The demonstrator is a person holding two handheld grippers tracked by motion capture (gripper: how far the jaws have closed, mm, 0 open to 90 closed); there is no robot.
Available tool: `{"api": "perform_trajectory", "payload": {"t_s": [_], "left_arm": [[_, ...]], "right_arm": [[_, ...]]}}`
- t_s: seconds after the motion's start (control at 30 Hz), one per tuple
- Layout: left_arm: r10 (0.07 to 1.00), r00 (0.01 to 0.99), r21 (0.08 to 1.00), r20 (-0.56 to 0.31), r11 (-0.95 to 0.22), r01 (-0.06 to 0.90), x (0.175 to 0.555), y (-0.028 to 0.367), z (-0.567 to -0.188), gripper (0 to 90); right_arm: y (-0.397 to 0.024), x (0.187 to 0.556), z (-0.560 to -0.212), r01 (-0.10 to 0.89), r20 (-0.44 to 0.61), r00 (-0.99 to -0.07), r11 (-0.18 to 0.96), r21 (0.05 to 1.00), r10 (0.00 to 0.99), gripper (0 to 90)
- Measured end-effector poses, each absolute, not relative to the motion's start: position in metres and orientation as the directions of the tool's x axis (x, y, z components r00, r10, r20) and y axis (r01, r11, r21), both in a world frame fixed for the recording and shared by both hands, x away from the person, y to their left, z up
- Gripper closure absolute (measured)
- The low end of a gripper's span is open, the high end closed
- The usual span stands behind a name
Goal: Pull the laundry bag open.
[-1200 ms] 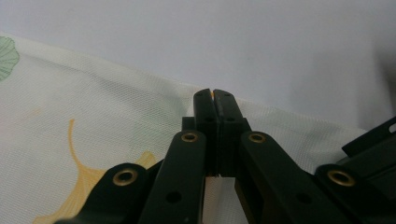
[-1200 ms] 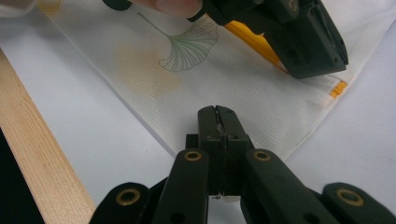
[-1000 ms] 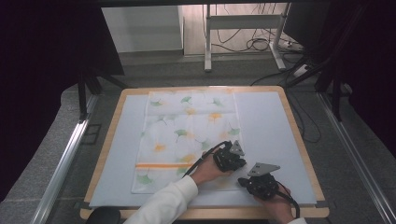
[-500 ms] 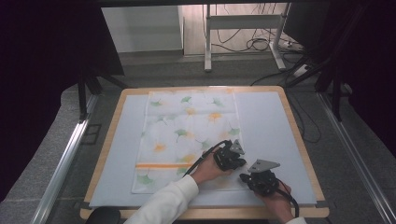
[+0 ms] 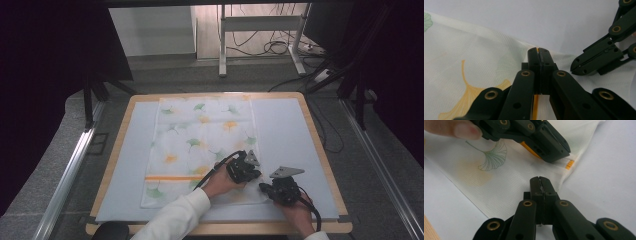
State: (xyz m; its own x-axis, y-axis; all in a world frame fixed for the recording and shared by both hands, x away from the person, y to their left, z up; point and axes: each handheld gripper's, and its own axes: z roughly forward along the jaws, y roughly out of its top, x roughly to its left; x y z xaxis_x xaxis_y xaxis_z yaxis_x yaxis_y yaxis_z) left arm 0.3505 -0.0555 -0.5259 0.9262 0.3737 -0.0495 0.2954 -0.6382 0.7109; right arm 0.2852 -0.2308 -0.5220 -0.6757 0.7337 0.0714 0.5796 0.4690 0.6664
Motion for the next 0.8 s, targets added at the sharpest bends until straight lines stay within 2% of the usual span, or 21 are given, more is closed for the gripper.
{"api": "perform_trajectory", "payload": {"t_s": [0.8], "left_arm": [[0.369,0.929,0.705,-0.037,-0.649,0.286,0.3474,-0.0477,-0.5252,90.0]], "right_arm": [[-0.2334,0.2872,-0.5229,0.594,0.100,-0.667,0.447,0.669,0.738,90.0]]}}
